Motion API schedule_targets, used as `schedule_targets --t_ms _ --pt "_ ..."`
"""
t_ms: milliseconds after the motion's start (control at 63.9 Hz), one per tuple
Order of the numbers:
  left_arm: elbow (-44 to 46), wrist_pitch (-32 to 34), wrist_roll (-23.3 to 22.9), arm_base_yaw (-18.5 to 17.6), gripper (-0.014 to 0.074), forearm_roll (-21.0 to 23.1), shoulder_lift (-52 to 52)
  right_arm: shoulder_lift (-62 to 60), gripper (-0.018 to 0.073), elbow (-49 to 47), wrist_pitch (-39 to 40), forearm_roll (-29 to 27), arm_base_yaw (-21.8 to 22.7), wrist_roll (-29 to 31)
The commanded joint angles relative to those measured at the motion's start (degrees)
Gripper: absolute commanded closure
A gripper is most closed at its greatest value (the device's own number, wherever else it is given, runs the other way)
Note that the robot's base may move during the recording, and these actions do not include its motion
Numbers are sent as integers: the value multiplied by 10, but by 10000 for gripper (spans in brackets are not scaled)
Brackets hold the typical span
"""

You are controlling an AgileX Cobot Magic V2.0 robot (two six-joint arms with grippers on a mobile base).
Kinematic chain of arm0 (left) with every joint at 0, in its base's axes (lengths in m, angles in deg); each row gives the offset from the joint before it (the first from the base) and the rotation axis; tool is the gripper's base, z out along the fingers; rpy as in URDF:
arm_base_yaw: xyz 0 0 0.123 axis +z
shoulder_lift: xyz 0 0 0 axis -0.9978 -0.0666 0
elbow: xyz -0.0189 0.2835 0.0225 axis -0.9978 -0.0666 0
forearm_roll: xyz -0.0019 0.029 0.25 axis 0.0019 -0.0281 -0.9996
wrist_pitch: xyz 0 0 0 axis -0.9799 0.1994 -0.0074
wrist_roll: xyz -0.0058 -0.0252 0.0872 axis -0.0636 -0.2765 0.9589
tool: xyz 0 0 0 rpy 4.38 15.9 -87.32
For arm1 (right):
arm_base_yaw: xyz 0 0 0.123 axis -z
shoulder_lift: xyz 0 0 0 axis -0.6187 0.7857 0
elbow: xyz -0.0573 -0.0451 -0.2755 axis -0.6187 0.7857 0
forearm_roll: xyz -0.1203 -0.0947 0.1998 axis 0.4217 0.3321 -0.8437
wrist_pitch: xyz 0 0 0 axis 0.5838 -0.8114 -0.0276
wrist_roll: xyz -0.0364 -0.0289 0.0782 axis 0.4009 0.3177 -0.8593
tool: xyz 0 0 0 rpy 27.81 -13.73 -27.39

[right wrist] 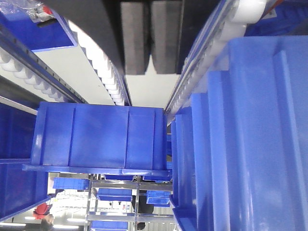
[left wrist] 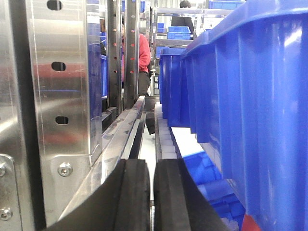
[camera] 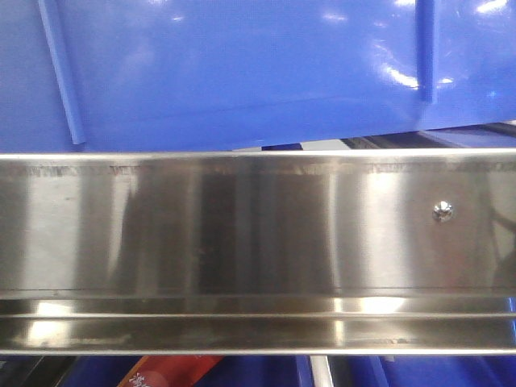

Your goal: Move blue bin to conveyor side

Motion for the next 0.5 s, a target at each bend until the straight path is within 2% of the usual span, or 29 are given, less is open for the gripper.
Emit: schedule_targets --t_ms 0,188,297,375,422,485 --pt "2 15 0 -1 575 -1 2 -2 629 0 22 5 -1 5" --pt "2 37 0 -1 575 -1 2 -2 629 0 59 5 -1 5" --pt "2 117 0 -1 575 -1 2 -2 629 0 161 5 -1 -3" --pt "13 147 0 -1 575 -1 2 -2 629 -13 230 5 -1 -7" --pt "37 142 0 -1 575 -1 2 -2 629 -39 224 5 -1 -7" --pt "72 116 0 -1 575 -1 2 -2 629 -92 157 5 -1 -7"
